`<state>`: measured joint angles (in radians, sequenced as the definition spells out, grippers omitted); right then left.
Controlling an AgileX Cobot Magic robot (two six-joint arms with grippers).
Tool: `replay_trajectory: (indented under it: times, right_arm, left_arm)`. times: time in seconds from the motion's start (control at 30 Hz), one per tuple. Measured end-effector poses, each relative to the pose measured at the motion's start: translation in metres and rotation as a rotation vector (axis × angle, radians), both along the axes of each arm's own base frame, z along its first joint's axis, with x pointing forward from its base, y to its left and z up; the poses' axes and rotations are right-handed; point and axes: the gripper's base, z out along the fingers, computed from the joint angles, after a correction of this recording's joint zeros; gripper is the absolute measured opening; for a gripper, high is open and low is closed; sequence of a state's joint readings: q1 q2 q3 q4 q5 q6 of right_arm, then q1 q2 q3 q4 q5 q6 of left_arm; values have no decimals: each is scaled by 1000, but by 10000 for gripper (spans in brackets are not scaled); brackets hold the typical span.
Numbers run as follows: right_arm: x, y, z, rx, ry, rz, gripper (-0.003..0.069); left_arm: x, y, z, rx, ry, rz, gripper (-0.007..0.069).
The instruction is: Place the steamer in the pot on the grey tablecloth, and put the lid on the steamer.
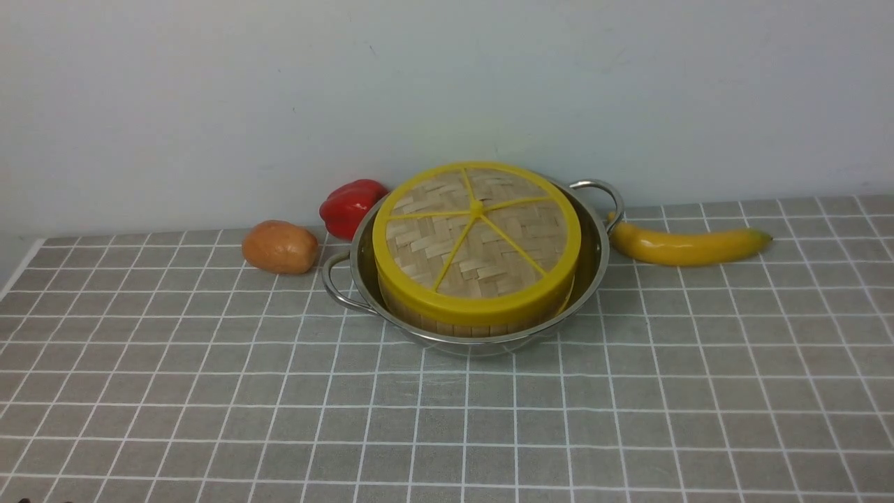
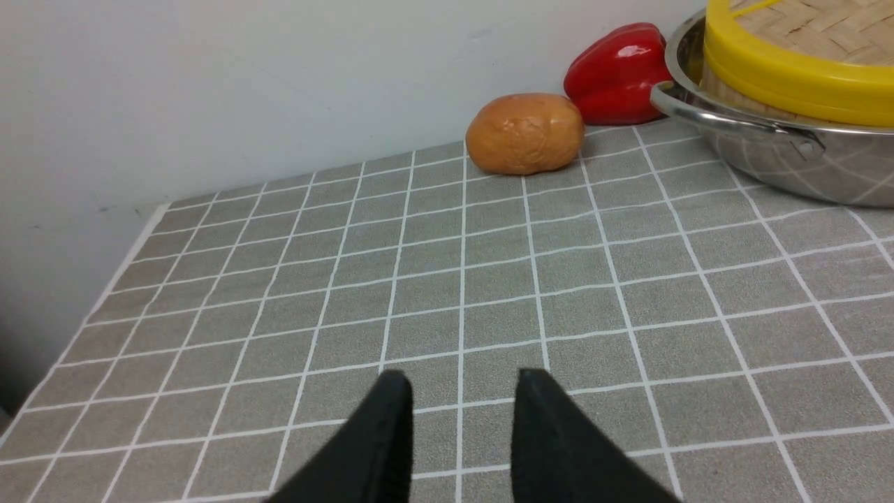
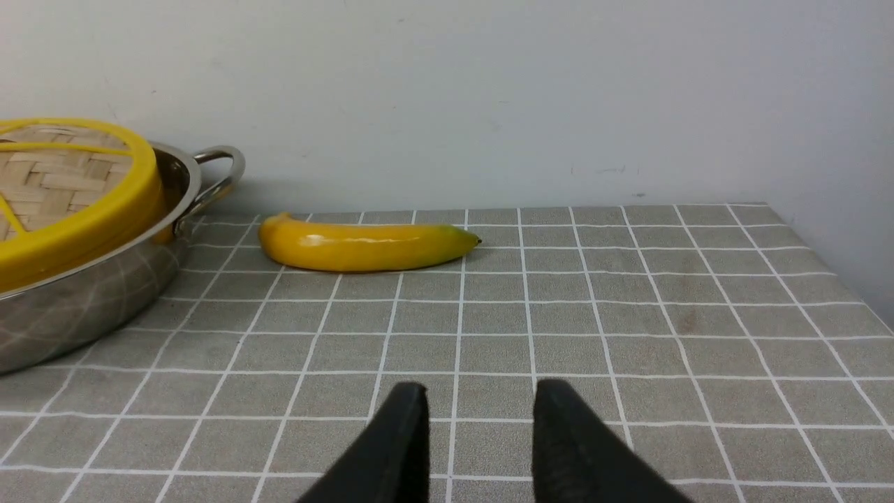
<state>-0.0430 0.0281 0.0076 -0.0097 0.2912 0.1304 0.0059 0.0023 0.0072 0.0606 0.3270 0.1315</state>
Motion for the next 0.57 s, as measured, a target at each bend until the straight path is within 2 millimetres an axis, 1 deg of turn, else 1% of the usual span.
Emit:
replay_trajectory:
  times: [0.57]
  right_arm:
    - [0,0,0,0,0,0,240]
  left_arm:
    - [0,0,0,0,0,0,222]
